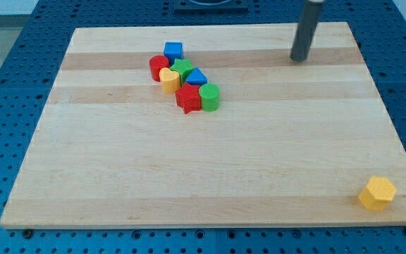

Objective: Push the yellow heart towards the yellow hexagon

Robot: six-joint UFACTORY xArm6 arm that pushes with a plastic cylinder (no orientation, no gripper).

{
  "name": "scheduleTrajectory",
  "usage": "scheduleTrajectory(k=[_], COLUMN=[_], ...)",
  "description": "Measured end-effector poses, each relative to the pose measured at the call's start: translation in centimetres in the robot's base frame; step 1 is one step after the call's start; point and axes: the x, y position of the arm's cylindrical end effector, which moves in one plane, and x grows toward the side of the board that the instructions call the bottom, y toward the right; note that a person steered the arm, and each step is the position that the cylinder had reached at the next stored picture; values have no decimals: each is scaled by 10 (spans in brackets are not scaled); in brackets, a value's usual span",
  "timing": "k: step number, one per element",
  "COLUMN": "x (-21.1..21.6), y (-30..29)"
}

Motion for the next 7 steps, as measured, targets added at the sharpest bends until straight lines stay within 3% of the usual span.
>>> scheduleTrajectory(k=[4, 7], x=[-6, 27], y=[-135, -211])
